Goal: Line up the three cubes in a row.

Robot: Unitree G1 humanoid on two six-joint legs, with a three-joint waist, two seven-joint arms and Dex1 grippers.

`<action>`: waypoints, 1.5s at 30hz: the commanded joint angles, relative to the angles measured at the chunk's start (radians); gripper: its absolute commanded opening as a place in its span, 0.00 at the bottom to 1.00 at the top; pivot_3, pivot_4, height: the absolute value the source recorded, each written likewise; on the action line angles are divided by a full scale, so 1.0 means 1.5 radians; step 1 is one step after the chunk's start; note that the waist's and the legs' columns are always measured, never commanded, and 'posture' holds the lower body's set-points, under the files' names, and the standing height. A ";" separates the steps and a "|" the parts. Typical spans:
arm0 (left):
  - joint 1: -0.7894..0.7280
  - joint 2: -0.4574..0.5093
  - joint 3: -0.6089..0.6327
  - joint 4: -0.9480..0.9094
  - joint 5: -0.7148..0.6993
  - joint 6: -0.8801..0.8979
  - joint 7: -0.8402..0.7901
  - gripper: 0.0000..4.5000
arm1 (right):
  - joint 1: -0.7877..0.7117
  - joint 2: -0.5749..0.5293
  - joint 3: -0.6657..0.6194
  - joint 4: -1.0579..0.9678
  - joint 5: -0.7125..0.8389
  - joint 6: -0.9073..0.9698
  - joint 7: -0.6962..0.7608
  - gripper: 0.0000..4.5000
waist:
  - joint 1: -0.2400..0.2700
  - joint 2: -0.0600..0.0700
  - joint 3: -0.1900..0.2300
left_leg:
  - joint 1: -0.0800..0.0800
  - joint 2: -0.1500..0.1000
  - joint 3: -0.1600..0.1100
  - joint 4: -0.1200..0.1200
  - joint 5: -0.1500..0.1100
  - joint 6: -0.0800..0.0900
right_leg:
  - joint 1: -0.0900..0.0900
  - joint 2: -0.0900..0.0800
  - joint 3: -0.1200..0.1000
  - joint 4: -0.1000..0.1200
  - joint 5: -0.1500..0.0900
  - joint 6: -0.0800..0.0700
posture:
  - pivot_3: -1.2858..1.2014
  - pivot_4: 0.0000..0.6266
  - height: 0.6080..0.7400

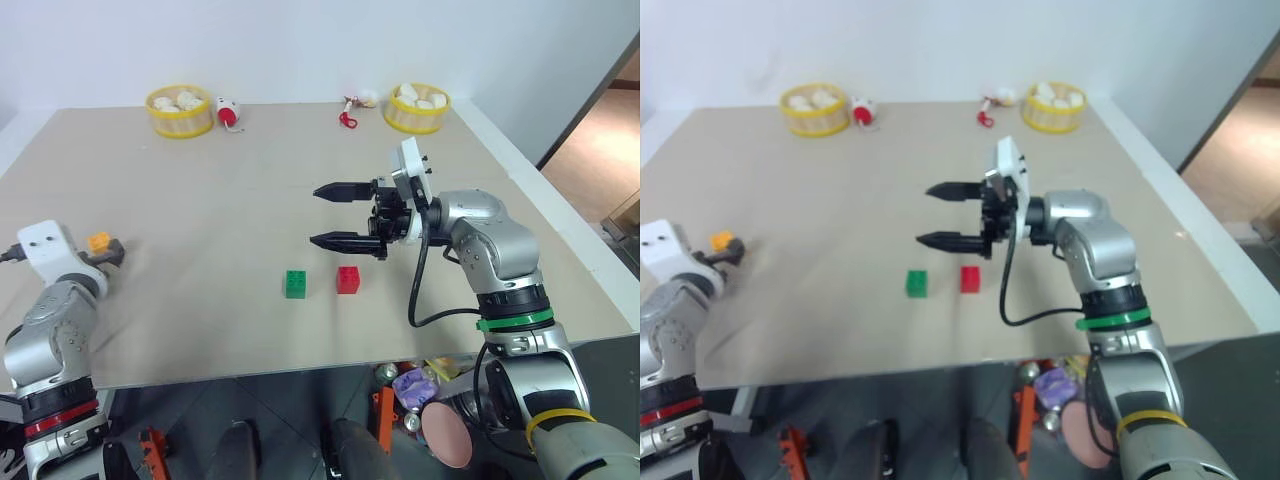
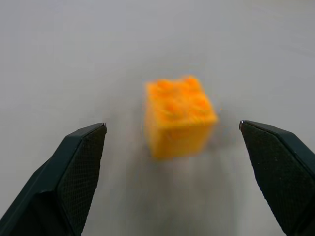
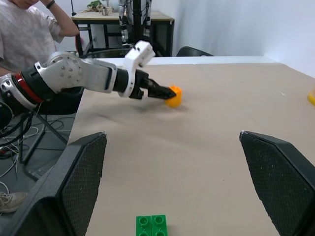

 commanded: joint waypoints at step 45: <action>-0.078 0.132 -0.201 0.196 0.092 -0.340 -0.300 0.28 | 0.038 -0.103 -0.021 -0.061 0.037 0.008 0.065 1.00 | 0.001 -0.001 0.000 | -0.001 -0.001 0.001 -0.001 -0.001 -0.002 | -0.001 -0.001 0.000 -0.001 -0.002 -0.002 | 0.52 0.24 1.00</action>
